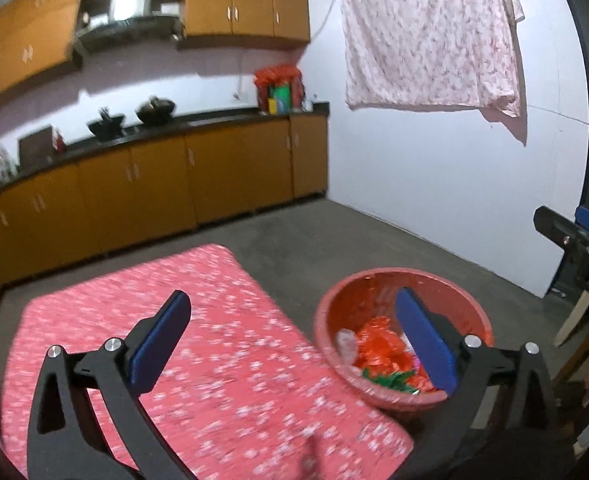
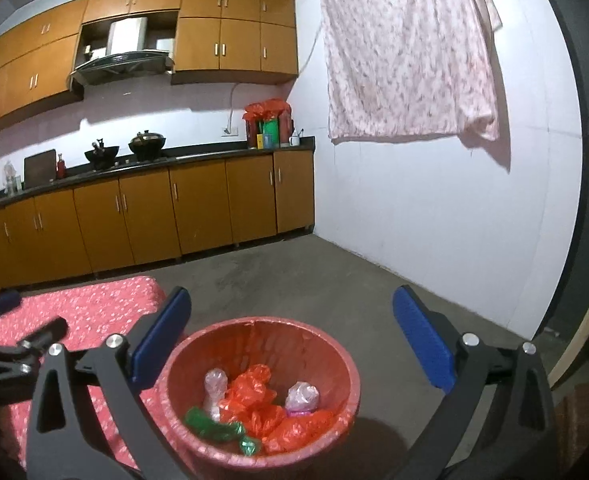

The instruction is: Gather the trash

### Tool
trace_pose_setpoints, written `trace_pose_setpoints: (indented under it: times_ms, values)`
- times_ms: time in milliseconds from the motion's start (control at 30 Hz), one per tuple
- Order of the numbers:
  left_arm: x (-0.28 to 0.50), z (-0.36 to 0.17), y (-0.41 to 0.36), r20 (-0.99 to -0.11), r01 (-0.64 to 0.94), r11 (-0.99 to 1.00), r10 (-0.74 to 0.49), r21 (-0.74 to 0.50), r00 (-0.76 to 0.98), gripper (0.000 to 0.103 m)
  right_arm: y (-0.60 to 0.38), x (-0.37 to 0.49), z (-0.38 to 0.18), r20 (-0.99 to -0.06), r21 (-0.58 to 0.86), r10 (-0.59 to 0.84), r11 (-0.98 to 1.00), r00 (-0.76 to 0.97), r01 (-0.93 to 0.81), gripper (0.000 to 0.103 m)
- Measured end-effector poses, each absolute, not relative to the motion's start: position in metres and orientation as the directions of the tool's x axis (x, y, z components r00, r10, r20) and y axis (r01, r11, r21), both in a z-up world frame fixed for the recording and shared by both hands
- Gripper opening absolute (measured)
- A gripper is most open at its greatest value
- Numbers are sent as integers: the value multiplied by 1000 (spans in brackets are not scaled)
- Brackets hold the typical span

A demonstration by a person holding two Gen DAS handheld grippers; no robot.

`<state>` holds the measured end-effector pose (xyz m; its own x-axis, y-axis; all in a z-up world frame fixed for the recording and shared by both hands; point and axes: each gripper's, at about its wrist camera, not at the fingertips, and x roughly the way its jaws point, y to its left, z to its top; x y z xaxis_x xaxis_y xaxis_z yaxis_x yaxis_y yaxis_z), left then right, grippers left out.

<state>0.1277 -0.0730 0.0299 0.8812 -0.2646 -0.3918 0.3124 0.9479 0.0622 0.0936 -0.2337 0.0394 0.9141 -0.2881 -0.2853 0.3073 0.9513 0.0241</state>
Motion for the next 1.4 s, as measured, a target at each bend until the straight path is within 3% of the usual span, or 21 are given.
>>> trace_pose_setpoints:
  times_ms: [167,500,1400]
  values:
    - [92,34,-48,-369,256,964,-214,68,905,101,-197,66,41,-287,-37,-292,955,912,295,99]
    - [43,21,-22,-361,169,983,-131,76,923,101,-158,26,22,-351,10,-147,987,925,161,99]
    - [21,12,5,-359,136,991,-123,12,925,101,-139,2,13,-356,-7,-146,988,923,154,99]
